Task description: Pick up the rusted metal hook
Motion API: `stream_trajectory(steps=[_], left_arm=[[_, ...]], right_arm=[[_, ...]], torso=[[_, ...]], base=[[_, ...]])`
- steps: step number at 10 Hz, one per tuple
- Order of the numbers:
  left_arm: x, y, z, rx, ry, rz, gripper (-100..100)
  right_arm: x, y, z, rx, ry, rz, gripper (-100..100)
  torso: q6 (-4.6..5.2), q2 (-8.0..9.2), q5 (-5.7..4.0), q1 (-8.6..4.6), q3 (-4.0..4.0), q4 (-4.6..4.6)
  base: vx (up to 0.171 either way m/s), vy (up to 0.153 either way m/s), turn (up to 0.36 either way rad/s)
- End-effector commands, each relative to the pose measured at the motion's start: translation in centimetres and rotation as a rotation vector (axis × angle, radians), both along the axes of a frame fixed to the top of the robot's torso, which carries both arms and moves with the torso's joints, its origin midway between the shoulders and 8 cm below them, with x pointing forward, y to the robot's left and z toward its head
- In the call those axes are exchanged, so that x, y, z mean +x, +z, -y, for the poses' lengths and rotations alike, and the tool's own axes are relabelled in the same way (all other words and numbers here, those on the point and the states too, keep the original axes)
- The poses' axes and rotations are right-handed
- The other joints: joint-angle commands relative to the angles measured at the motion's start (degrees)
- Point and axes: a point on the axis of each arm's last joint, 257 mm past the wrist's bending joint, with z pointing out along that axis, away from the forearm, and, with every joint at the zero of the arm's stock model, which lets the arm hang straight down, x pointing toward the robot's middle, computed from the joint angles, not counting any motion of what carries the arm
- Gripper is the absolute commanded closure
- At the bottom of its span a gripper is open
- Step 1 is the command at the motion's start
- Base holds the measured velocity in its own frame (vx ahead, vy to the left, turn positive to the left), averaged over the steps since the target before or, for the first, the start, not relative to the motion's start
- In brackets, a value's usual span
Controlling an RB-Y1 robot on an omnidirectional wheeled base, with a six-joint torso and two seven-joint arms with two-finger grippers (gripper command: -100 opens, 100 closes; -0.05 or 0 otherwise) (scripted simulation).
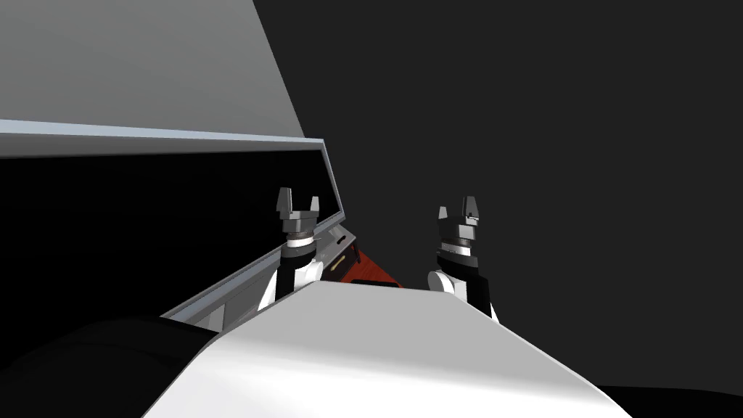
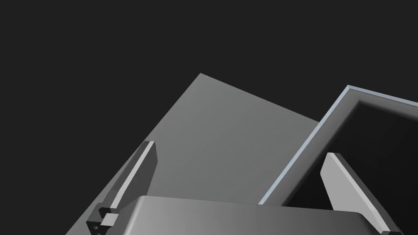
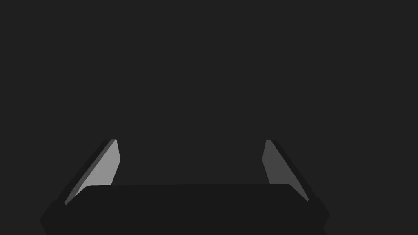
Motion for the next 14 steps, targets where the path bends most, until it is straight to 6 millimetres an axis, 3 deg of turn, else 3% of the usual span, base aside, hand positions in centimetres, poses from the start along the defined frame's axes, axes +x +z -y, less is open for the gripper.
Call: stream_trajectory(steps=[1,5,6,11,14], left_arm=[[1.4,-1.0,0.1,0.012,-0.023,-0.04,-100],[5.6,-4.1,-1.0,-0.011,-0.056,-0.157,-100],[5.7,-4.4,-1.0,-0.012,-0.055,-0.163,-100],[11.2,-8.2,-3.4,-0.098,-0.074,-0.303,-100],[13.4,-11.0,-4.5,-0.137,-0.067,-0.386,-100]], right_arm=[[0.0,0.0,0.0,0.0,0.0,0.0,0],[0.0,0.0,0.0,0.0,0.0,0.0,0],[0.0,0.0,0.0,0.0,0.0,0.0,0],[0.0,0.0,0.0,0.0,0.0,0.0,0],[0.0,0.0,0.0,0.0,0.0,0.0,0]], torso=[[0.0,0.0,0.0,0.0,0.0,0.0],[0.0,0.18,-0.01,-0.05,0.11,0.04],[0.0,0.19,-0.02,-0.09,0.11,0.04],[0.01,0.13,-0.02,-0.08,0.07,0.03],[0.0,0.13,-0.01,-0.03,0.07,0.03]], base=[[-0.019,-0.01,0.031],[-0.052,-0.024,0.031],[-0.042,-0.024,0.014],[-0.047,-0.021,0.031],[-0.036,-0.012,0.016]])
